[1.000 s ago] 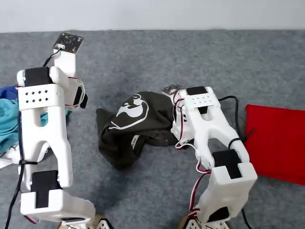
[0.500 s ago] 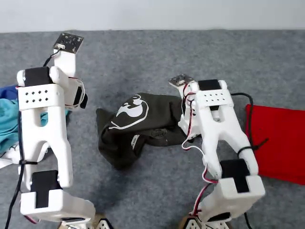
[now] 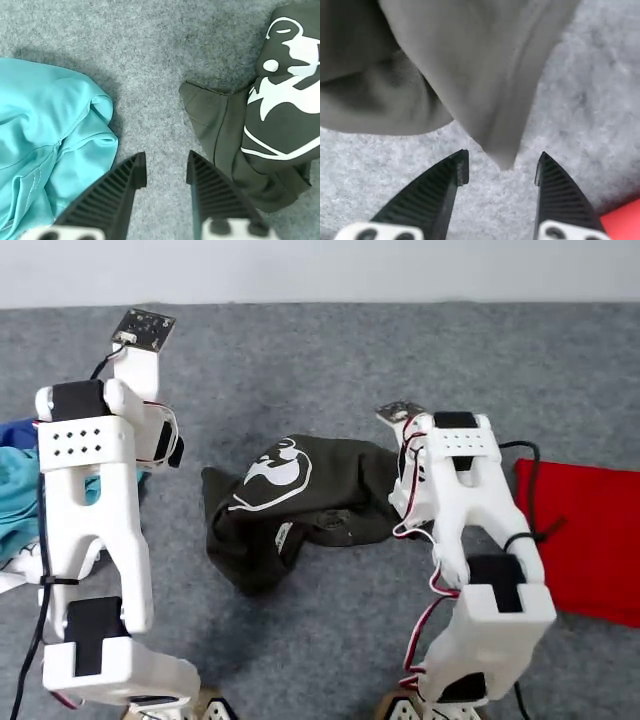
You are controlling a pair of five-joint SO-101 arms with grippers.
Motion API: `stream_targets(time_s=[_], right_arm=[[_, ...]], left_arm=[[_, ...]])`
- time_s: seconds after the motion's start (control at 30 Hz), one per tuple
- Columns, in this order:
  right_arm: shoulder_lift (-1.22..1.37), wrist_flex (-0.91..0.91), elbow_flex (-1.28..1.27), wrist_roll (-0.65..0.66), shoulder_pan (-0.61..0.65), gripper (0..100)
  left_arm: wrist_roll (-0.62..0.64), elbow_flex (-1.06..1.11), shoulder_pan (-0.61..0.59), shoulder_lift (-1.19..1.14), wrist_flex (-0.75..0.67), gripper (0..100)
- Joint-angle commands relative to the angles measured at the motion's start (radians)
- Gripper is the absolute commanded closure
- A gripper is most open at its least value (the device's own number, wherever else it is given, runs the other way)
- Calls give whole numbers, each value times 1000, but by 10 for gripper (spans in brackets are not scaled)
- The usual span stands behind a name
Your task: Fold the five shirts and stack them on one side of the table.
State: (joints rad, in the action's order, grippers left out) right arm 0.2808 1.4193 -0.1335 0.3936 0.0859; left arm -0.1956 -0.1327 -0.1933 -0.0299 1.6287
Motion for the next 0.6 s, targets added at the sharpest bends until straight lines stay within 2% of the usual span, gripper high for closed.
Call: stream_targets(time_s=[0.0,0.2,0.4,0.5,0.57], right_arm=[[19,-13,52,12,-7,772],[104,-85,52,11,-10,779],[142,-88,106,11,2,989],[101,-15,192,15,2,985],[56,53,273,64,2,989]], left_arm=[[8,-5,-3,8,-18,863],[8,-5,-3,6,-18,863],[8,-5,-3,8,-18,863],[8,-8,-5,15,-15,863],[8,-10,-6,15,-12,863]])
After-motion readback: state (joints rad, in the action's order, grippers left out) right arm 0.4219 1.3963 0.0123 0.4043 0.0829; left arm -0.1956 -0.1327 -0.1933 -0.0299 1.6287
